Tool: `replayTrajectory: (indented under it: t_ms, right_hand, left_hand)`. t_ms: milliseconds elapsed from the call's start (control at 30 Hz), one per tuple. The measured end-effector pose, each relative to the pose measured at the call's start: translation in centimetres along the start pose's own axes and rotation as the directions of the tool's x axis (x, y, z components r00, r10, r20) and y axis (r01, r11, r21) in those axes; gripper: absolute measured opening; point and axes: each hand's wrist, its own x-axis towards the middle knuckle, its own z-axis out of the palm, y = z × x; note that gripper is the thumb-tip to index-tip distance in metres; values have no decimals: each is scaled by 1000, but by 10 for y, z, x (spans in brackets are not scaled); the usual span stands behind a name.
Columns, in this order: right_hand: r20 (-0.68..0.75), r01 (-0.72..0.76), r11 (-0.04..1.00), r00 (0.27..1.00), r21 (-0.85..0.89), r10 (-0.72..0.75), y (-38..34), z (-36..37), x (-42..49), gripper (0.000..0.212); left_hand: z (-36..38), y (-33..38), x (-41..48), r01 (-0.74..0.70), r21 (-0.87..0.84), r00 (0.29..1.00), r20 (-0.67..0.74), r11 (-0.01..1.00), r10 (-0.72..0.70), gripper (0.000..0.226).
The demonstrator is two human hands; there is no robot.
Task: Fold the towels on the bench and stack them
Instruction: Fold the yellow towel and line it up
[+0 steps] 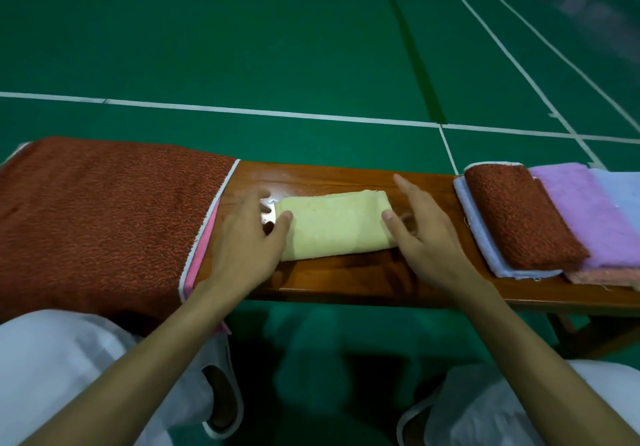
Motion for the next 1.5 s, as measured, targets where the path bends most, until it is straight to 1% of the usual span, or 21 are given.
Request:
replayTrajectory:
  t_ms: [67, 167, 233, 367, 433, 533, 633, 700, 767, 800, 867, 900, 933, 967, 1000, 1033, 1067, 1133, 1200, 1333, 1500]
  right_hand:
    - [-36, -151, 988, 988, 15, 152, -3, -4, 6, 55]
    - [30, -369, 929, 929, 33, 368, -7, 0, 15, 52]
    - [78, -412, 910, 910, 43, 408, -12, 5, 18, 52]
    - [43, -410, 912, 911, -27, 411, -17, 12, 27, 57]
    - [52, -434, 901, 899, -11, 434, -17, 13, 29, 51]
    - [42, -442, 893, 897, 86, 440, -15, 14, 29, 45]
    - [27, -384, 892, 921, 238, 390, -15, 12, 26, 39]
    - [-15, -311, 882, 941, 354, 338, -16, 8, 26, 35]
    - [-46, -245, 850, 953, 466, 300, -18, 3, 27, 28]
    - [-55, -218, 831, 957, 512, 285, -18, 1, 27, 22]
    - [-77, -155, 820, 969, 551, 235, -20, -4, 25, 14]
    - [-89, -117, 830, 976, 545, 196, -19, -5, 22, 18]
    - [-98, -77, 845, 984, 530, 151, -19, -7, 19, 26]
    - [-104, -38, 864, 989, 502, 103, -18, -10, 16, 39]
    - [-104, -3, 881, 993, 472, 59, -18, -12, 13, 53]
    - [-100, 23, 892, 995, 452, 25, -17, -15, 11, 62]
    - [-97, 36, 897, 995, 440, 8, -14, -17, 11, 66]
    - [-117, 33, 911, 993, 410, 17, -10, -20, 11, 66]
    - [-163, 21, 924, 986, 383, 45, -6, -24, 9, 60]
    - [-256, 15, 910, 961, 414, 101, 3, -43, 4, 45]
    - [-361, -20, 920, 916, 392, 174, 23, -84, -4, 43]
  left_hand:
    - [-1, 6, 3, 177, 55, 983, 50, 983, -179, 41]
    - [-2, 16, 8, 262, 140, 958, 80, 955, -275, 64]
    - [1, 18, 13, 307, 152, 943, 87, 939, -322, 69]
    - [6, 25, 20, 351, 104, 921, 143, 931, -363, 71]
    - [8, 28, 23, 378, 25, 914, 151, 925, -377, 71]
    - [12, 29, 26, 407, -96, 907, 156, 908, -390, 47]
    - [10, 33, 26, 408, -263, 905, 245, 875, -348, 32]
    - [5, 35, 27, 432, -409, 891, 334, 804, -308, 28]
    - [3, 37, 27, 476, -567, 871, 412, 672, -269, 24]
    - [5, 38, 27, 484, -620, 870, 420, 617, -259, 23]
    - [13, 40, 27, 468, -679, 884, 374, 566, -282, 25]
    - [19, 41, 27, 448, -691, 894, 335, 568, -297, 24]
    - [23, 42, 26, 420, -696, 907, 296, 583, -300, 23]
    - [27, 43, 26, 383, -701, 923, 261, 602, -284, 23]
    - [31, 44, 27, 337, -710, 941, 230, 618, -249, 27]
    - [33, 46, 28, 278, -719, 960, 194, 637, -200, 32]
    - [34, 47, 29, 209, -725, 978, 153, 657, -142, 39]
    - [34, 53, 32, 93, -714, 994, 104, 694, -26, 45]
    - [35, 60, 37, 28, -696, 992, 107, 717, 66, 40]
    - [45, 81, 47, 23, -679, 978, 169, 734, 125, 32]
    - [76, 129, 66, 14, -653, 957, 228, 757, 179, 26]
